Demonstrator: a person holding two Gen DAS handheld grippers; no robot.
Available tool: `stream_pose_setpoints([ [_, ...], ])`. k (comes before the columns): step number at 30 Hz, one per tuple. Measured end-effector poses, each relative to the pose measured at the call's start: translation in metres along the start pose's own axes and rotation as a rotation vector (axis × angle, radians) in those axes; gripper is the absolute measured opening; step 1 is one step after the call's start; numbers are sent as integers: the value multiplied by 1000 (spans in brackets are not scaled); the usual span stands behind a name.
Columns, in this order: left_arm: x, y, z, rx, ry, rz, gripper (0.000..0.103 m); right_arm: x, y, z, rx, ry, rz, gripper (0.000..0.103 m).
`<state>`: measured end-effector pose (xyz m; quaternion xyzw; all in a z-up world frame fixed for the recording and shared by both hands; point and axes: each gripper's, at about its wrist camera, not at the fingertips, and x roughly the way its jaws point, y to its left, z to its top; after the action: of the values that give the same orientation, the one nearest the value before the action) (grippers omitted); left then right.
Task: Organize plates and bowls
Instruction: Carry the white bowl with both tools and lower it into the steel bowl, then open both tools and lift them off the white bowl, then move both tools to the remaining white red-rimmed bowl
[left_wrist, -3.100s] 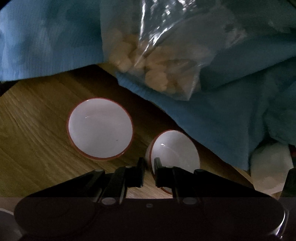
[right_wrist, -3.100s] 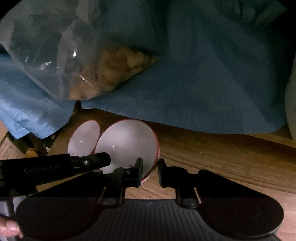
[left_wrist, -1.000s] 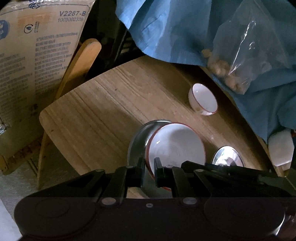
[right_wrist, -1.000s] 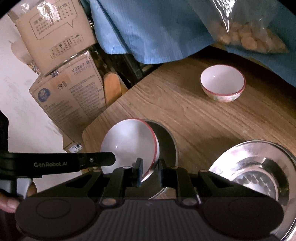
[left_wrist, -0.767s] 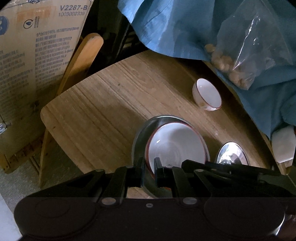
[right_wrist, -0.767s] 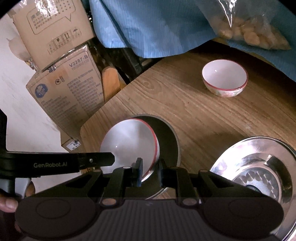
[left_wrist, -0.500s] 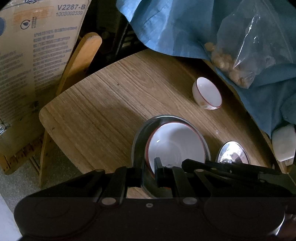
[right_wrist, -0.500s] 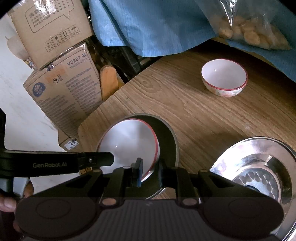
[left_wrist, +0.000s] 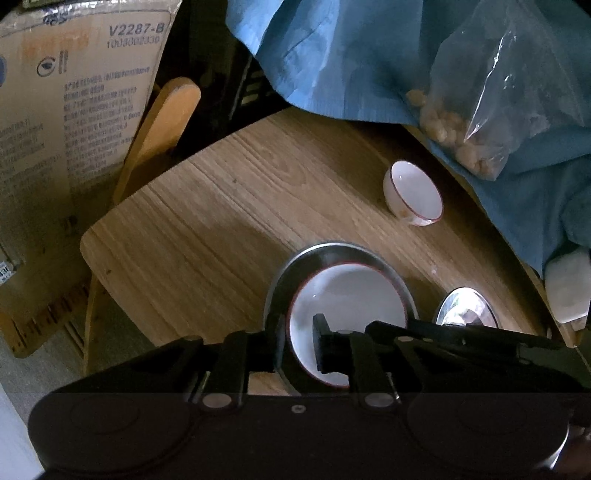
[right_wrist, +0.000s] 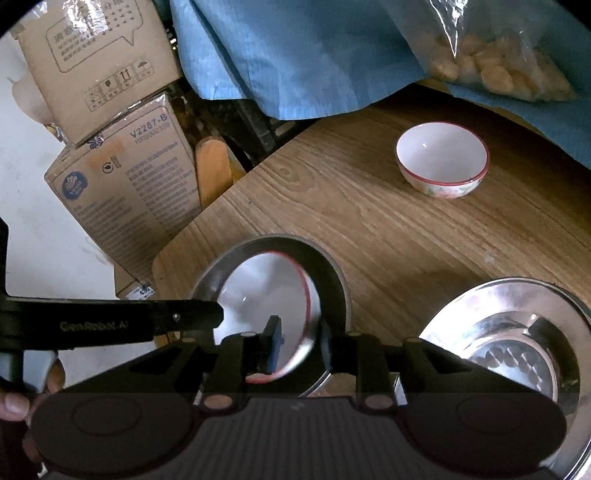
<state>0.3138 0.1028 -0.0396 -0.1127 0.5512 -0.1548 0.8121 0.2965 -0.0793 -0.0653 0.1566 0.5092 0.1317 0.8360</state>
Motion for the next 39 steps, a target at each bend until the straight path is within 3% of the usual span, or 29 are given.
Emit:
stream_pose_setpoints([
  [4, -3, -1, 4, 8, -15, 0, 26, -3, 2, 2, -20, -14, -11, 30],
  [7, -7, -5, 7, 18, -34, -7, 34, -8, 3, 2, -41, -33, -13, 36],
  [11, -9, -11, 14, 43, -65, 5, 53, -18, 3, 6, -53, -67, -7, 47],
  [15, -10, -18, 24, 57, -95, -3, 65, -25, -2, 8, -49, -98, -29, 55],
  [18, -7, -25, 32, 75, -118, 3, 77, -29, -10, 10, -26, -120, -47, 63],
  [23, 4, -33, 50, 93, -126, 2, 96, -35, -28, 13, 27, -166, -94, 87],
  [32, 37, -47, 73, 130, -82, -14, 102, -36, -66, 19, 148, -201, -151, 103],
  [39, 68, -59, 90, 158, -47, -4, 102, -33, -95, 21, 219, -238, -235, 103],
])
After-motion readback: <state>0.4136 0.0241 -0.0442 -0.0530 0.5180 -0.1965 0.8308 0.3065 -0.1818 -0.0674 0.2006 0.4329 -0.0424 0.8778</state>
